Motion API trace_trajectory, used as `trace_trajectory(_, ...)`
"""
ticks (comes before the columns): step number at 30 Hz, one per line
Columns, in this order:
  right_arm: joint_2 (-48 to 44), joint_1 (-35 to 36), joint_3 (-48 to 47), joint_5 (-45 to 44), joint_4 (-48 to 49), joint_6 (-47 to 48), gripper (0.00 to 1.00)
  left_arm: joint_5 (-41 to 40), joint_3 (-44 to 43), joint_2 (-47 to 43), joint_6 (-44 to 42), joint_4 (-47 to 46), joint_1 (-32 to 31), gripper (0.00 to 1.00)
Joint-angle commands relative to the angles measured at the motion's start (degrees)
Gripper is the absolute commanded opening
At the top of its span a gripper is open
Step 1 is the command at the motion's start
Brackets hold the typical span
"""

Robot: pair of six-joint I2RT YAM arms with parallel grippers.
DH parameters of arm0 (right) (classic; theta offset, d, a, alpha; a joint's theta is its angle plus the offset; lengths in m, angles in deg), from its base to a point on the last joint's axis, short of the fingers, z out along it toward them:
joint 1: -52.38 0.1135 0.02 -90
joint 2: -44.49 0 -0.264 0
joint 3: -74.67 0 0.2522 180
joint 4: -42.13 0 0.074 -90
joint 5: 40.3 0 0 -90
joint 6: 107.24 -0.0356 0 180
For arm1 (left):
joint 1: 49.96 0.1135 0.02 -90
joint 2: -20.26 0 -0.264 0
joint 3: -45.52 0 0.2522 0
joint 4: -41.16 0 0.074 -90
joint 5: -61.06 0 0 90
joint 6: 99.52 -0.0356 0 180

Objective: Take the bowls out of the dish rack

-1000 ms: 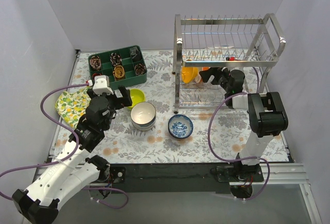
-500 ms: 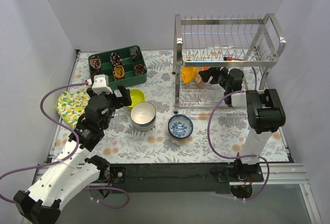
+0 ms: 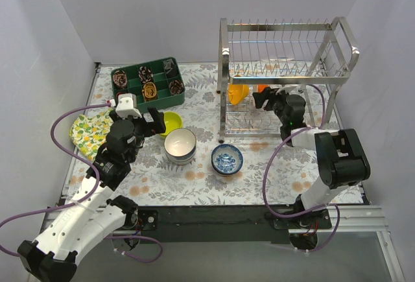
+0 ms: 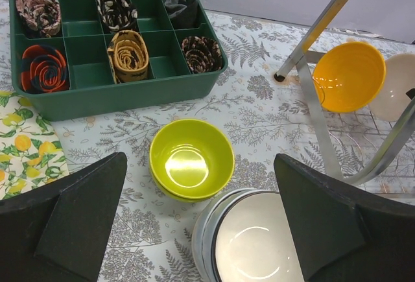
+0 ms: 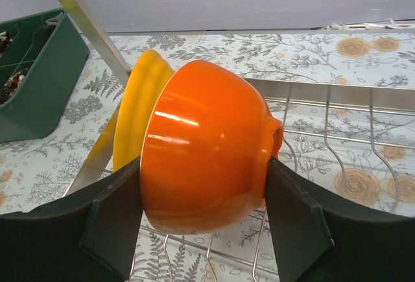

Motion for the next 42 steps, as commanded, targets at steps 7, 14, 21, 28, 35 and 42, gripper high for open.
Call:
trace_trajectory(7, -12.70, 0.14, 10.29, -2.44, 3.56, -5.68, 0.28, 5.82, 0.61, -0.06, -0.56, -1.26, 0.52, 0.98)
trace_trajectory(14, -24.92, 0.14, 16.89, 4.05, -0.92, -13.06, 0.28, 11.88, 0.96, 0.64, -1.00, -2.05, 0.69, 0.98)
trace_trajectory(21, -36.52, 0.14, 21.98, 12.49, -7.86, -19.92, 0.28, 20.92, 1.14, 2.31, -1.52, -3.36, 0.69, 0.98)
trace_trajectory(28, -46.54, 0.22, 26.65, 23.92, -8.49, -30.72, 0.28, 29.36, -0.80, 7.75, -1.36, -3.54, 0.61, 0.98)
trace_trajectory(35, -52.26, 0.31, 29.46, 31.74, -8.40, -37.67, 0.27, 35.70, -6.24, 13.38, 6.29, -3.28, -1.50, 0.98)
trace_trajectory(42, -53.93, 0.66, 31.48, 36.32, -4.19, -43.65, 0.27, 25.43, -12.57, 21.55, 8.84, -2.67, -17.40, 0.97)
